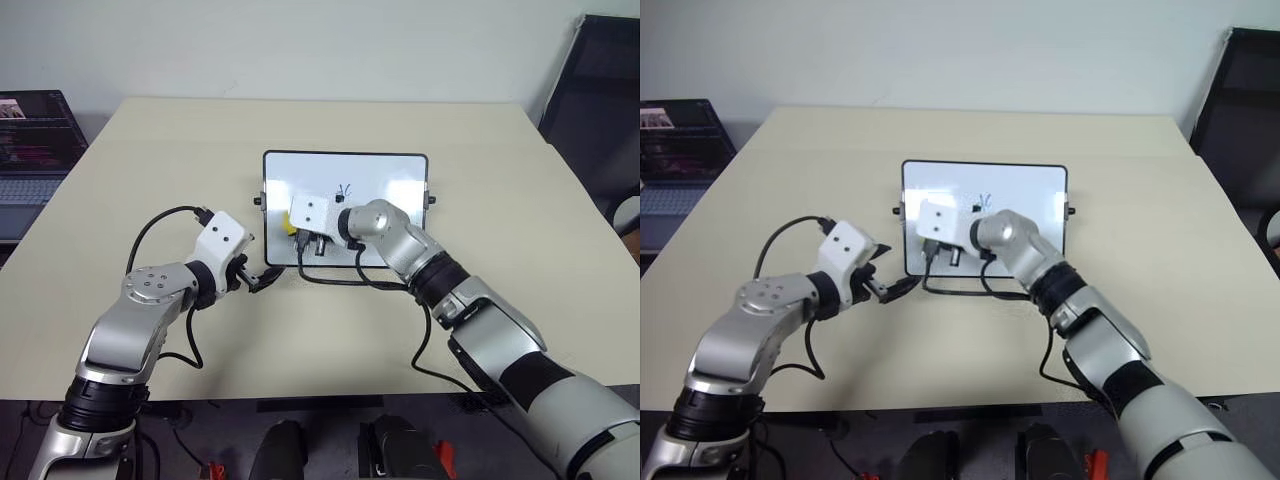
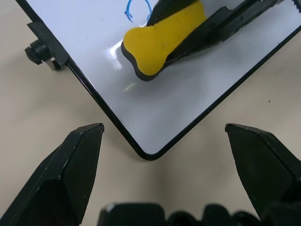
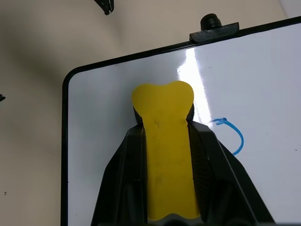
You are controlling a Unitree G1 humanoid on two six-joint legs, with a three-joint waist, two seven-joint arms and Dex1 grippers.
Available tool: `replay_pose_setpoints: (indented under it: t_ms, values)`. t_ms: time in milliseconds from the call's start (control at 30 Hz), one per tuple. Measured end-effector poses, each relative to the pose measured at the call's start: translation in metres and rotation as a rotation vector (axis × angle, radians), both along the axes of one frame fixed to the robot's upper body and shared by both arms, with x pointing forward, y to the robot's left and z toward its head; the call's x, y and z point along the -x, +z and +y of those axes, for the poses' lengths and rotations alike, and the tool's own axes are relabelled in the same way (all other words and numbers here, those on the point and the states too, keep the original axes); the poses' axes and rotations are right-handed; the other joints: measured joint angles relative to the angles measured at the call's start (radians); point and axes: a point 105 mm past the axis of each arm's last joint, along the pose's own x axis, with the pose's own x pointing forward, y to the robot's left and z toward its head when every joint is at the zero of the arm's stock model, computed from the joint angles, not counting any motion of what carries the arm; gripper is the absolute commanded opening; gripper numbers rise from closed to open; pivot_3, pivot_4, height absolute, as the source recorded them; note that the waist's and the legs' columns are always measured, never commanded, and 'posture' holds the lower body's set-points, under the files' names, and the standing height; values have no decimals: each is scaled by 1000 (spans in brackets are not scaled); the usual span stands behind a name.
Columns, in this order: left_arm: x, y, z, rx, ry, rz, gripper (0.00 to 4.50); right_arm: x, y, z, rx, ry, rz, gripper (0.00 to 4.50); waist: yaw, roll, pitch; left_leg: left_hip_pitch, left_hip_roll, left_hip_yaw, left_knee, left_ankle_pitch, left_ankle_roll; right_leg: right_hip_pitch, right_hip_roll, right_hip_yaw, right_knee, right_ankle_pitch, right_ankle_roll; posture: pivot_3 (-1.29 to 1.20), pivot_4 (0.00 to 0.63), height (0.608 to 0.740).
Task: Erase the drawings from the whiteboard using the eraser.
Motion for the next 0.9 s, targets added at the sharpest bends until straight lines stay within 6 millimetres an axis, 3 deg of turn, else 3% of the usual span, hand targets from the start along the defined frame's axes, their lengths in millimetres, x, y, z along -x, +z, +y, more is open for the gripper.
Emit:
replay_pose_setpoints:
  t_ms: [233, 567, 900]
  values:
    - [1, 4, -6, -1, -20, -5, 4500, -29, 39, -12, -109, -161, -190, 877, 1, 0, 0, 2, 0, -1, 1, 2, -2, 0, 0, -1, 5, 0, -1, 0, 150, 740]
    - [1, 7, -10, 0, -28, -2, 4500, -8, 1, -4, 11, -15, -55, 870, -2, 0, 0, 6, 0, -1, 1, 2, -2, 2, 1, -1, 8, 0, -2, 0, 150, 740]
    - [4, 2, -10, 5, -35, 18, 4500, -21, 12, -13, -32, -99, -122, 869, 1, 0, 0, 6, -1, -3, 2, 5, -4, 2, 2, -2, 11, -1, -2, 0, 150, 740]
